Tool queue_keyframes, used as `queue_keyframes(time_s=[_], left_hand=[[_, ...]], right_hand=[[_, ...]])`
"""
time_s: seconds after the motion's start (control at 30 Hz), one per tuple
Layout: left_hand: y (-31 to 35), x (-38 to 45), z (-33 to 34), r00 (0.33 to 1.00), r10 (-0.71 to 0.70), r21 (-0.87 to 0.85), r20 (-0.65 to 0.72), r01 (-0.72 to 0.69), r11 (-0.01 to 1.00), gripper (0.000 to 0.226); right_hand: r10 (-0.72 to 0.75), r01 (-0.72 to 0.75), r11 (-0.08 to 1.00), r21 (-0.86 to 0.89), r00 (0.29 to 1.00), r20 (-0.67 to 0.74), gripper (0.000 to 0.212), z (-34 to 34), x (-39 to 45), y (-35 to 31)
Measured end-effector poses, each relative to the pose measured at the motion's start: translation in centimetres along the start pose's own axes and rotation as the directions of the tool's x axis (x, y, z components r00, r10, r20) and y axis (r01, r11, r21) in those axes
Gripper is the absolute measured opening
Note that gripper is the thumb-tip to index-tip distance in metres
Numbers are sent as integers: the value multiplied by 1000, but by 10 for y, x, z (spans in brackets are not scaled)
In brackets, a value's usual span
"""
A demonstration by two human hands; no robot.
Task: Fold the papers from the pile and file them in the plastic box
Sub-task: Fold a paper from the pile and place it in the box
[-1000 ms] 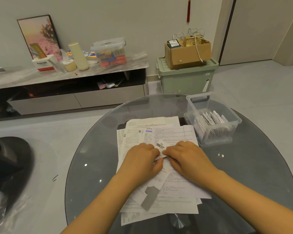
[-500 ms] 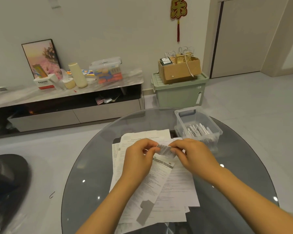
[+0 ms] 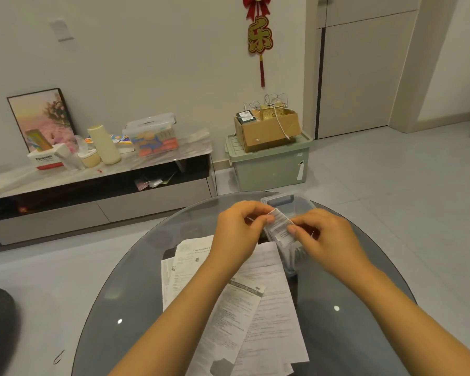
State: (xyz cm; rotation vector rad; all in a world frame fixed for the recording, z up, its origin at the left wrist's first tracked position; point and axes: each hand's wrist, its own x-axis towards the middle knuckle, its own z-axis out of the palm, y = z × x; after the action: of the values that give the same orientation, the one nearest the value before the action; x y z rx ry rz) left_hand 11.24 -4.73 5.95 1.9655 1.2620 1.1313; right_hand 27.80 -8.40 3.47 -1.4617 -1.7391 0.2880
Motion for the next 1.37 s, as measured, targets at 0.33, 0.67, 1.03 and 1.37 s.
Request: queue_keyframes(time_s=[0.33,0.67,1.03,1.37], left_hand=[[-2,31,36,993,21,-34,120,-18,999,17],[-15,46,66,720,197,340,665,-528,778,55],[-21,49,76,698,245,333,672,-581,742,71],[-35,41,67,732,239,346,638,-550,760,76]], right_hand=[[163,-183,982,-56,954,-252,10,-17,13,21],[316,-353,926,-138,919,-235,10,-14,18,31],[277,-326,901,-285,940,-200,15,-12,20,31],[310,-290,722,-628,947,-82,18,1,31,27]])
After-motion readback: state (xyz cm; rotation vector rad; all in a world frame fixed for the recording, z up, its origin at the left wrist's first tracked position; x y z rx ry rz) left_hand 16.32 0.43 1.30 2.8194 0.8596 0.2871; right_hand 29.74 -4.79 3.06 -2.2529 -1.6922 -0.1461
